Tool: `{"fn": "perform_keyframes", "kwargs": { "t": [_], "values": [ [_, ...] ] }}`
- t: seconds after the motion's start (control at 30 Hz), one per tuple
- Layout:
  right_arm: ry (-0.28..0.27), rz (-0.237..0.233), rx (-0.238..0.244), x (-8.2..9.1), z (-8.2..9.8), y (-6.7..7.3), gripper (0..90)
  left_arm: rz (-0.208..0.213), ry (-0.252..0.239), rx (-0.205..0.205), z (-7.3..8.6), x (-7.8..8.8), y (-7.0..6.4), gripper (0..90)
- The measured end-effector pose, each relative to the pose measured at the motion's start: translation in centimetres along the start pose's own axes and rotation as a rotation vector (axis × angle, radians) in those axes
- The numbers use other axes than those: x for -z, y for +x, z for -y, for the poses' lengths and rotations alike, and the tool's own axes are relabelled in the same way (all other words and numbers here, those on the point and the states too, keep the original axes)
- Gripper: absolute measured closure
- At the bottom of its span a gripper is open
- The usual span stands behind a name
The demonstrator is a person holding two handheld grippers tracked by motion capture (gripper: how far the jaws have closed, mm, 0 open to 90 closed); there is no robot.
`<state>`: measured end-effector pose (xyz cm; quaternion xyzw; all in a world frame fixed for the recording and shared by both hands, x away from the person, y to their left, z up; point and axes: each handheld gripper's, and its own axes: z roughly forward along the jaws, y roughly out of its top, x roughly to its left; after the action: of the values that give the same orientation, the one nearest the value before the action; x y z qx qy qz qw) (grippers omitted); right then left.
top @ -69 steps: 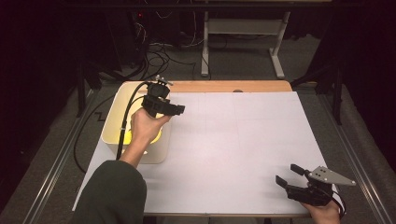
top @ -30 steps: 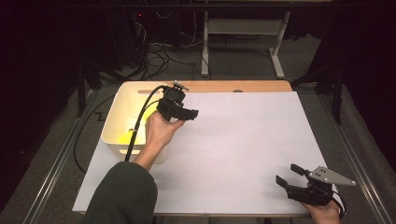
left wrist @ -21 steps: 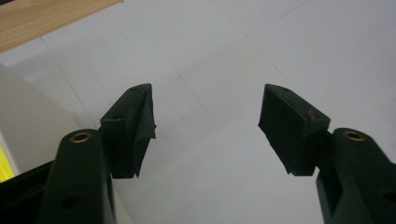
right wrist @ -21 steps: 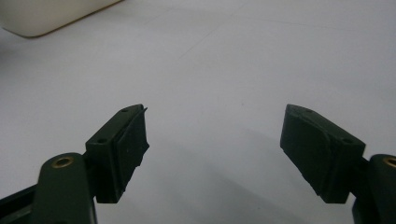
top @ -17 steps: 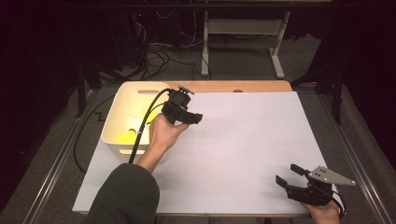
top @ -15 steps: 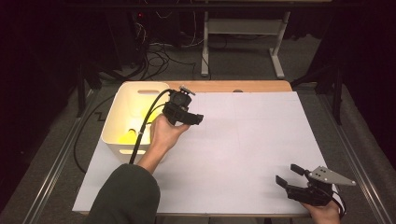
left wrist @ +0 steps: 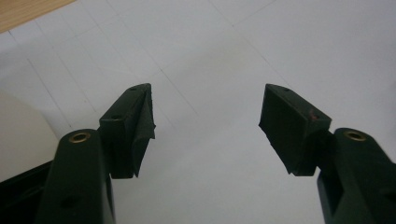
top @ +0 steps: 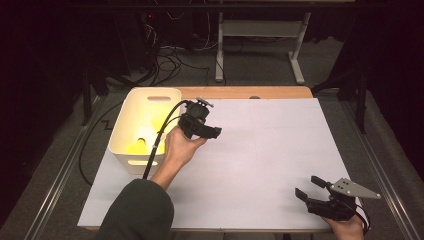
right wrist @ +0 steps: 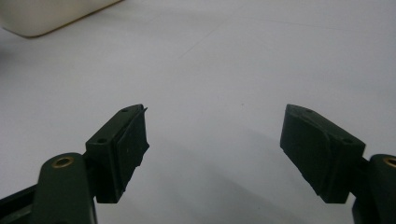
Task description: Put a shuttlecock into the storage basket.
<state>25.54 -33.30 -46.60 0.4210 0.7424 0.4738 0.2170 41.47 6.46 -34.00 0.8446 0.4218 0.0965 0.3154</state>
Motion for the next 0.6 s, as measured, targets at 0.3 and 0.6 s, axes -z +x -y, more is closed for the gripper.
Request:
{"fn": "perform_keyframes", "kwargs": {
  "t": [0.3,0.6],
  "values": [
    [0.000,0.000,0.000,0.0,0.0,0.0,23.3,0.014,-0.004,0.001,0.7,-0.2,-0.3,36.0],
    [-0.001,-0.001,-0.002,0.0,0.0,0.0,23.3,0.025,-0.002,-0.003,1.2,-0.8,-0.8,36.1]
  ]
}}
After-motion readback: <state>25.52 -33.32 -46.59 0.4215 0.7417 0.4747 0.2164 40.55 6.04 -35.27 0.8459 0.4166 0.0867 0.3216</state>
